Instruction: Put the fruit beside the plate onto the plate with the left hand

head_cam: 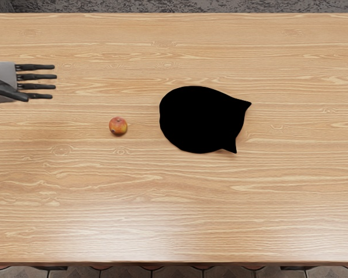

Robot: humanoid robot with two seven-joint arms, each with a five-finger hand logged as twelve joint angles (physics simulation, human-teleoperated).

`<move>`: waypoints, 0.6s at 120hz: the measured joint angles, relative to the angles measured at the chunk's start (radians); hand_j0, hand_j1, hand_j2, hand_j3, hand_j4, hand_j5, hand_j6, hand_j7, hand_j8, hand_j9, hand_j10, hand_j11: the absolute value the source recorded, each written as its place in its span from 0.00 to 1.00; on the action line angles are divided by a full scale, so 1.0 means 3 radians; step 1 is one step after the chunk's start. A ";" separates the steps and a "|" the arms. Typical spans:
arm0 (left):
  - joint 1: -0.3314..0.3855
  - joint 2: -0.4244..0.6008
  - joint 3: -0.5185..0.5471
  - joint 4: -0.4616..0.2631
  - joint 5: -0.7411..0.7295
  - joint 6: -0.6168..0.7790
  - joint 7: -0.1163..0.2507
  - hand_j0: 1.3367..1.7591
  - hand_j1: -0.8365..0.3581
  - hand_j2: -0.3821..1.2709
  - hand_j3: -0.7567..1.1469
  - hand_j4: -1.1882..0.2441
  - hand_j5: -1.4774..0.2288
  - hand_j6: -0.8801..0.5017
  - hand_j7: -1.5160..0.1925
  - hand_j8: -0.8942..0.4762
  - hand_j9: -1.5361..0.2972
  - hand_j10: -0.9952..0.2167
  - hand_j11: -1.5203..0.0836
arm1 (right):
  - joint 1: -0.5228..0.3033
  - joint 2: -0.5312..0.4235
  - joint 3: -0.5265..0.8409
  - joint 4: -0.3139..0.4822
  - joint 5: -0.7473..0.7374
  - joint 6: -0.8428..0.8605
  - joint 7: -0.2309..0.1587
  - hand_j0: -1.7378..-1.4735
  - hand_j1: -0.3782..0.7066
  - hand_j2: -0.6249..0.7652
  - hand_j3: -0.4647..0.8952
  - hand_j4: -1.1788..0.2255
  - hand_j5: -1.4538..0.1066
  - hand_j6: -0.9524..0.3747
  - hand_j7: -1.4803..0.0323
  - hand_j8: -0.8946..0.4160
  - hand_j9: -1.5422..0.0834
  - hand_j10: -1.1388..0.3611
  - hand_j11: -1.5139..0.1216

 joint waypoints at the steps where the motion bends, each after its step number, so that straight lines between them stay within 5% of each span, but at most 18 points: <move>1: 0.0000 0.0000 -0.0001 0.0001 -0.0005 -0.0002 0.0000 0.76 0.96 0.24 0.40 0.81 0.84 0.62 0.86 0.63 0.82 0.80 0.92 | 0.0000 0.0000 0.0000 0.0000 0.0000 0.0000 0.0000 0.30 0.05 0.45 0.34 0.83 0.92 0.70 0.96 0.67 0.93 0.75 0.91; 20: 0.0000 -0.0043 -0.0007 0.0012 -0.0056 -0.0017 0.0000 0.76 0.97 0.24 0.40 0.82 0.85 0.62 0.87 0.64 0.82 0.80 0.93 | 0.0000 0.0000 0.0000 0.0001 0.0000 0.0000 0.0000 0.30 0.05 0.45 0.34 0.83 0.92 0.70 0.96 0.67 0.93 0.75 0.91; 28: -0.0064 -0.0331 -0.0001 0.0013 0.0023 -0.0019 0.0000 0.76 0.97 0.23 0.40 0.82 0.85 0.63 0.87 0.64 0.82 0.81 0.93 | 0.0000 0.0000 0.0000 0.0000 -0.0001 0.0000 0.0000 0.30 0.05 0.45 0.34 0.83 0.92 0.70 0.96 0.67 0.93 0.75 0.91; 53: -0.0505 -0.1054 0.0006 -0.0012 0.1151 -0.0020 0.0000 0.76 0.97 0.23 0.40 0.82 0.85 0.63 0.87 0.64 0.82 0.81 0.93 | 0.0000 0.0000 0.0000 -0.0001 0.0000 0.0000 0.0000 0.30 0.05 0.45 0.34 0.83 0.92 0.70 0.96 0.67 0.93 0.75 0.91; 72: -0.0750 -0.1209 0.0001 -0.0084 0.2043 0.0054 0.0000 0.76 0.96 0.23 0.40 0.81 0.84 0.62 0.86 0.63 0.82 0.80 0.92 | 0.0000 0.0000 0.0000 -0.0001 -0.0001 0.0000 0.0000 0.30 0.05 0.45 0.34 0.83 0.92 0.70 0.96 0.67 0.93 0.75 0.91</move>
